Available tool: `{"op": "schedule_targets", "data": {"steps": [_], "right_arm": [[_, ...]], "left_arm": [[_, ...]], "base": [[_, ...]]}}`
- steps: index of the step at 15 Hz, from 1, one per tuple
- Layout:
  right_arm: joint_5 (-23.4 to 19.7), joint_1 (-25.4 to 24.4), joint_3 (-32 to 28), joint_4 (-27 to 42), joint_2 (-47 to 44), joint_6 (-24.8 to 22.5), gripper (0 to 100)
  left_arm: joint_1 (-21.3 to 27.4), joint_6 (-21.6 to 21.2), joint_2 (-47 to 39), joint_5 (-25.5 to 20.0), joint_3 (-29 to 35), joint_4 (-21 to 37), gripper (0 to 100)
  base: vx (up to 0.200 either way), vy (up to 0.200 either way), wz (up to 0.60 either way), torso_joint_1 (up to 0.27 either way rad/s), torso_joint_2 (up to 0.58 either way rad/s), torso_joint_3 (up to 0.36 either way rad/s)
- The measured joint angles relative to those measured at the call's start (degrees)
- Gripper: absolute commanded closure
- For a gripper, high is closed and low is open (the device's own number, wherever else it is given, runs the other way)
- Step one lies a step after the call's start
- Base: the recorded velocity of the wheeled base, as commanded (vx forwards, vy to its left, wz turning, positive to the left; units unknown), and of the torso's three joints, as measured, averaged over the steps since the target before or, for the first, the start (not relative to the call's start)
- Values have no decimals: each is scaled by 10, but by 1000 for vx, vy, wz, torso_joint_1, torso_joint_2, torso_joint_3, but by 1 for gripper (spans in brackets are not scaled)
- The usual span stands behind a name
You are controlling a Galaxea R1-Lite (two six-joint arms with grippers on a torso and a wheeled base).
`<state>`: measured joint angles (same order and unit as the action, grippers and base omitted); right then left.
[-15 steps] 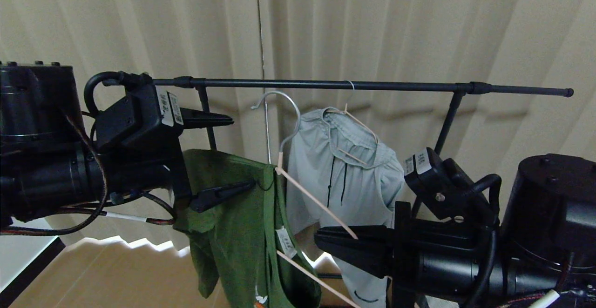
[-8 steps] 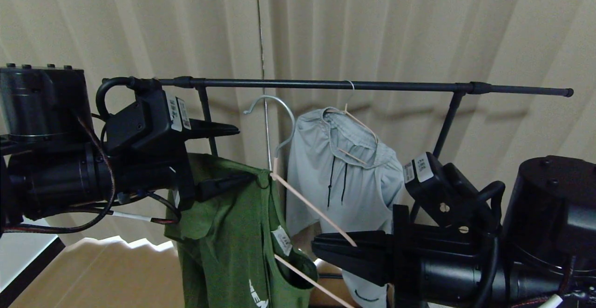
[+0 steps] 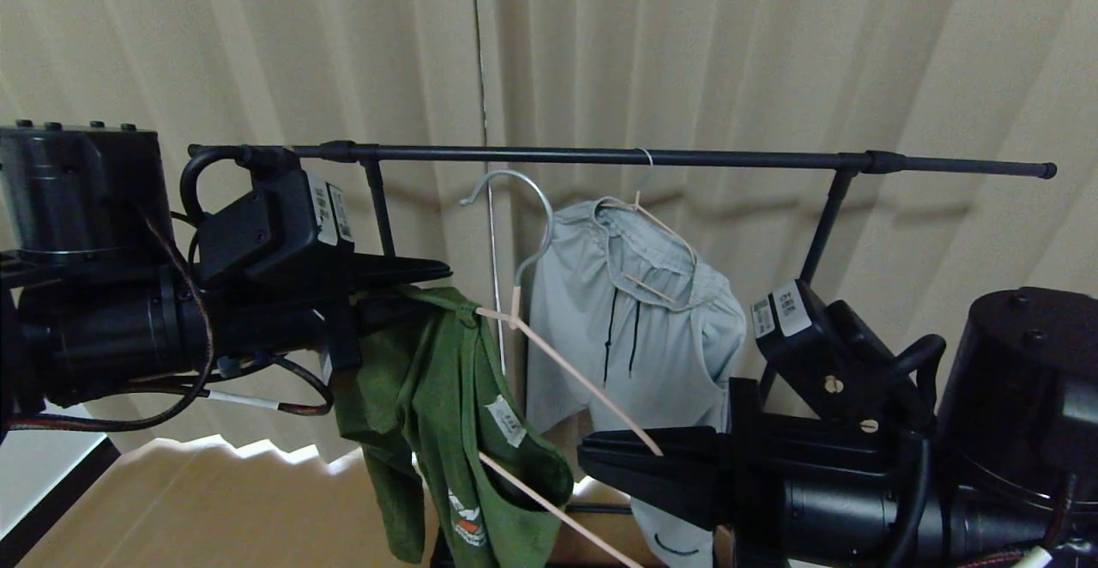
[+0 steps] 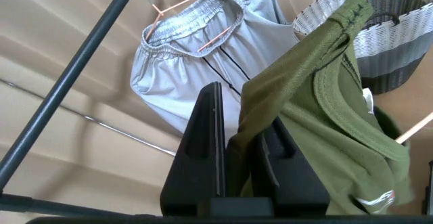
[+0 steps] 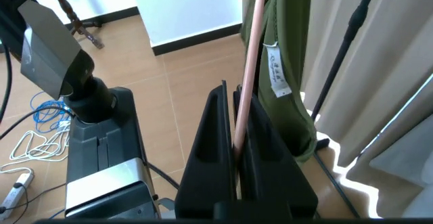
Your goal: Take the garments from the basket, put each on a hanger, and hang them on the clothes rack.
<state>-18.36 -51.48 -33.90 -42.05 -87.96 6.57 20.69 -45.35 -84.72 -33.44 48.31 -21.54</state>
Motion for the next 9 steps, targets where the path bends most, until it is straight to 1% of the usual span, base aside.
{"op": "schedule_targets", "data": {"steps": [1,2,5,6,7,8,9], "right_arm": [[0,0,0,1,2,0,100],[1,0,0,1,4,-1,0],[1,0,4,1,10,-3,0],[4,4,5,1,11,-9,0],[6,11,5,0,12,-25,0],[10,27,5,0,12,-61,0],[16,40,5,0,12,-83,0]], "left_arm": [[0,0,0,0,0,0,100],[0,0,0,0,0,0,100],[-2,3,1,2,-2,1,100],[-3,4,1,10,-2,1,100],[-4,4,1,23,-2,2,100],[-4,4,1,50,-2,2,100],[-5,4,2,60,-2,2,100]], "base": [[0,0,0,0,0,0],[0,0,0,0,0,0],[0,0,0,0,0,0],[0,0,0,0,0,0],[0,0,0,0,0,0],[0,0,0,0,0,0],[0,0,0,0,0,0]]}}
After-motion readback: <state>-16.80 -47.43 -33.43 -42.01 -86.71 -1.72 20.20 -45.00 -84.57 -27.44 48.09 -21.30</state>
